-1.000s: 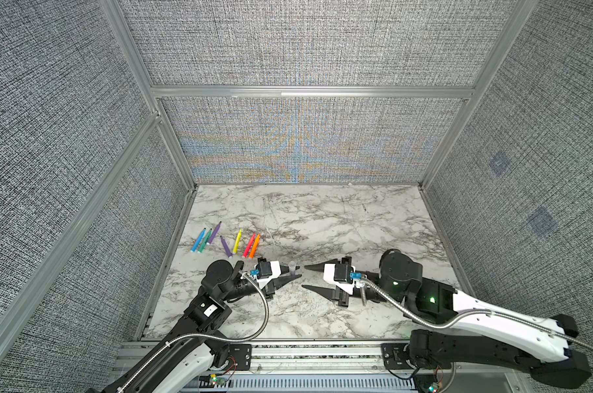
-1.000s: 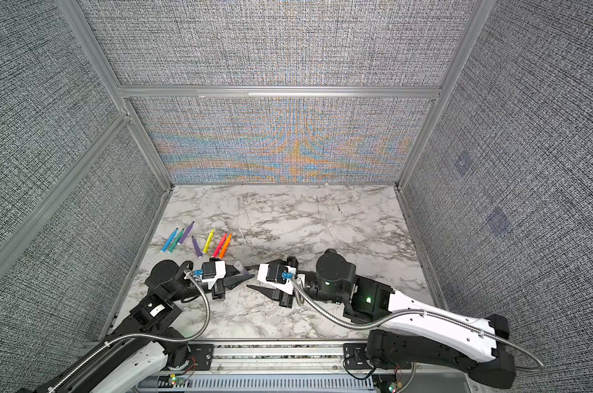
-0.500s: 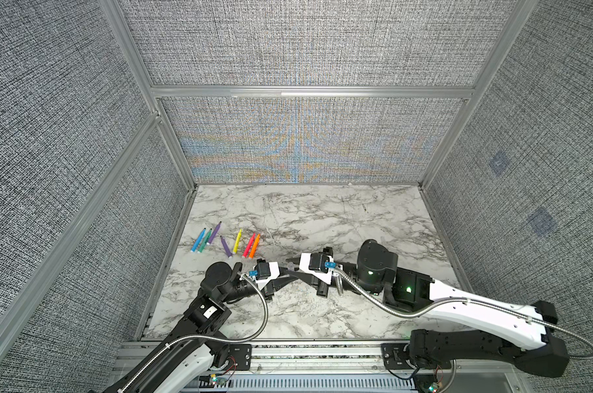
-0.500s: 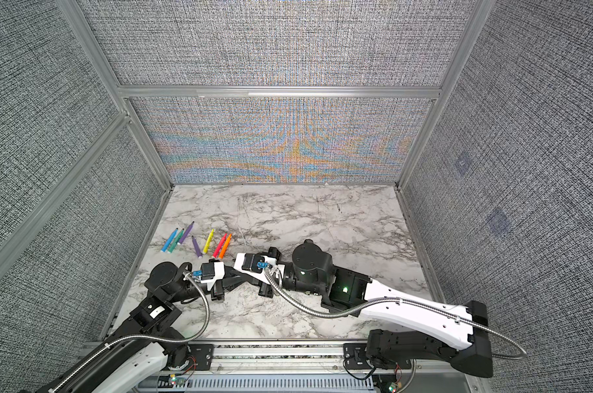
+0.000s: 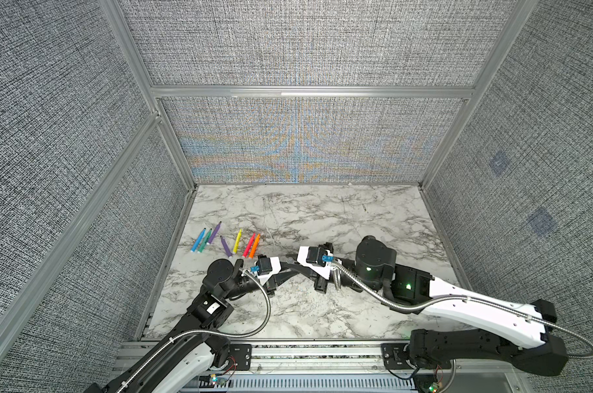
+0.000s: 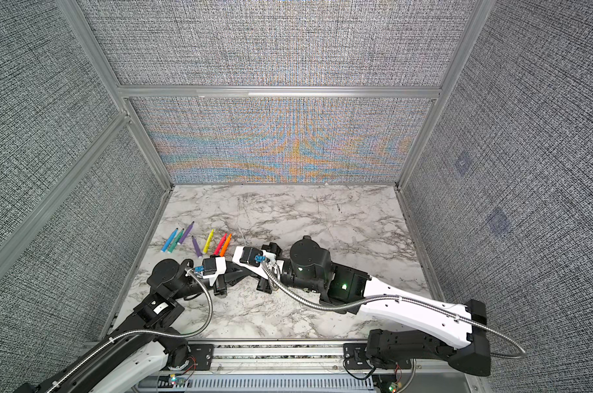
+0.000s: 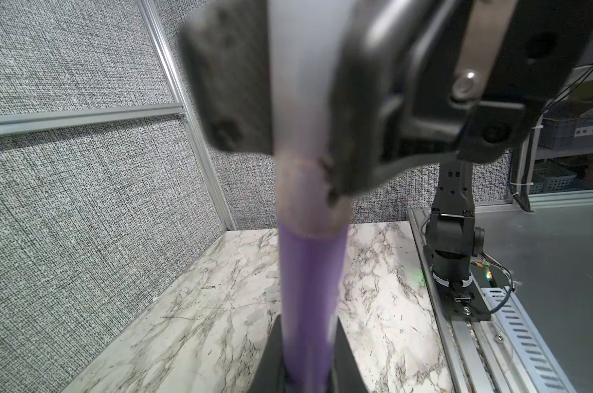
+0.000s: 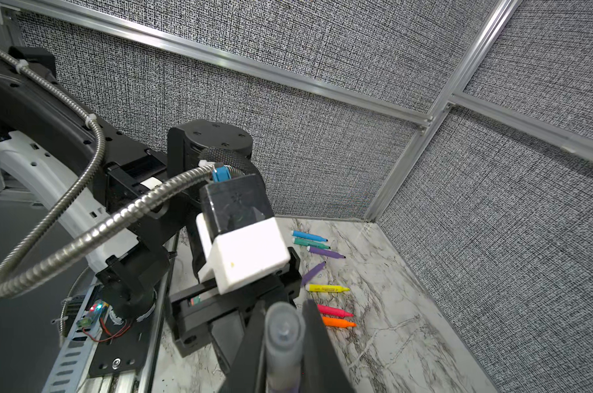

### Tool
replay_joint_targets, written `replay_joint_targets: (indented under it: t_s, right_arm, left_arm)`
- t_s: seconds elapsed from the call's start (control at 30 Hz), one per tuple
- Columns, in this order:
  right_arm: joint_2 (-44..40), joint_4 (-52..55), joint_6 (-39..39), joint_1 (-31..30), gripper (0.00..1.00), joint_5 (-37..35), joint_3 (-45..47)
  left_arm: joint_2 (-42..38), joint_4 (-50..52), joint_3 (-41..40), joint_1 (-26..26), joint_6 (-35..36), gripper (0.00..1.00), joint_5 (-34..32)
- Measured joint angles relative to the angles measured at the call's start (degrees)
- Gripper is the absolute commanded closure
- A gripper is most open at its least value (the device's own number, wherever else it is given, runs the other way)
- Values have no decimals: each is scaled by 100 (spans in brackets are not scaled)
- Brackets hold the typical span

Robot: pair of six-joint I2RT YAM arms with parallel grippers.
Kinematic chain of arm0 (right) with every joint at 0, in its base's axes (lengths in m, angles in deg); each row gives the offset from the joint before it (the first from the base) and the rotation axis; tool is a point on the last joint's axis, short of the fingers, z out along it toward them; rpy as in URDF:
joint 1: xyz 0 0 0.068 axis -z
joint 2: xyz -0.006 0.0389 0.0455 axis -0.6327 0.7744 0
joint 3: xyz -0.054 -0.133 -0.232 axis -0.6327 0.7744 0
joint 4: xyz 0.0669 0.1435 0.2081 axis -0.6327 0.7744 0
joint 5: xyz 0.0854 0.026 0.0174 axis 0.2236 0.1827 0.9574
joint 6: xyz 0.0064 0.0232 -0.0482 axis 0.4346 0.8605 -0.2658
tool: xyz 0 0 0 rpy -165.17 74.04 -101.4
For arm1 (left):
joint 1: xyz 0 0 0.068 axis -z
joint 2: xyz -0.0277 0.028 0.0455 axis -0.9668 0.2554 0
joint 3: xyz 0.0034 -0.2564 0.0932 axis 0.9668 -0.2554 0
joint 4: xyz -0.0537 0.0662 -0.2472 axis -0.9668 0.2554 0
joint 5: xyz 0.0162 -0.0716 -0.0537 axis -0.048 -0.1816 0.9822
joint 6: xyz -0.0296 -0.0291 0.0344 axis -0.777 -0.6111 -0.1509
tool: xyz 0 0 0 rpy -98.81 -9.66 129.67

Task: Remove pen caps from pens
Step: Open the pen cap on the pen, then place the pen at the center of the table.

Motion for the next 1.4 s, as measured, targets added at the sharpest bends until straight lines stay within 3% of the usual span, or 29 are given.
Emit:
replay_joint_targets:
  t_s: [0.27,0.73,0.87,0.97,1.1,1.23,1.4]
  right_arm:
    - [-11,291,-216,2,100,-87,-323]
    - [-72,538,-11,-2,100,-216,-662]
    - [-295,-479,52,-46,100,-11,-964]
    - [-328,-1086,48,-33,100,0,-1305]
    - [-258,-1062,-105,-39,100,-107,-1473]
    - [-450,-586,-236,-33,100,-1029,-1268]
    - [-570,417,-39,295,100,-2721,-474]
  left_arm:
    - [485,-664,136,-151,17,100,264]
    - [535,-774,304,-162,22,100,232]
    - [782,511,245,-240,28,100,-358]
    - [789,787,280,-225,44,100,-428]
    - [717,1003,286,-245,4,100,-852]
    - [748,1528,595,-387,-271,100,-2050]
    - [1574,2645,1484,-544,-479,100,-3576]
